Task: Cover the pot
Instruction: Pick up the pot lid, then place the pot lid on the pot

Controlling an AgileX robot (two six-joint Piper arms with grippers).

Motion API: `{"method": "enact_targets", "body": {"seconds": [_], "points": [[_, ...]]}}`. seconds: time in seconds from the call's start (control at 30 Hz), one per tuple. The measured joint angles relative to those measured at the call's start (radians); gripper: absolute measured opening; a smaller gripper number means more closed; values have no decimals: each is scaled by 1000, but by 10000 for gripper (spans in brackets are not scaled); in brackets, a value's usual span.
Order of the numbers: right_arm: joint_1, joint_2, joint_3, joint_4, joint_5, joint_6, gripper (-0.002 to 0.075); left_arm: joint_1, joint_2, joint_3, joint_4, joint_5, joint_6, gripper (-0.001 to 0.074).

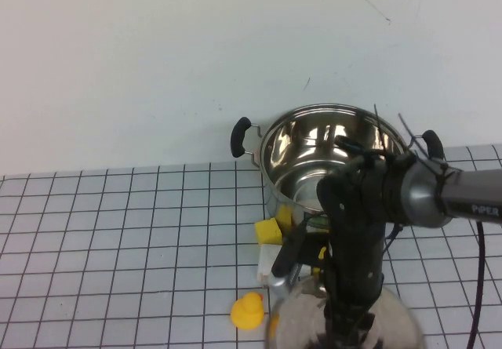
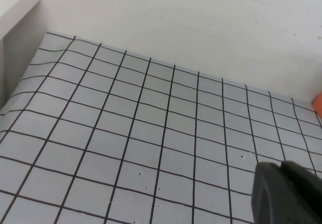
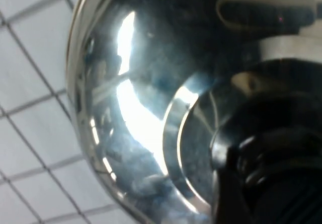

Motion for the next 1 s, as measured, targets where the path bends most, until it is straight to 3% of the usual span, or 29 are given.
{"method": "enact_targets", "body": {"seconds": [0.4, 0.57, 1.0], "points": [[-43, -178, -224, -142, 280, 68, 353, 0, 0, 0, 0, 0, 0, -3], [-45, -184, -317, -137, 280, 76, 353, 0, 0, 0, 0, 0, 0, -3], [-24, -213, -323, 1, 274, 76, 353, 0, 0, 0, 0, 0, -4, -3]]}}
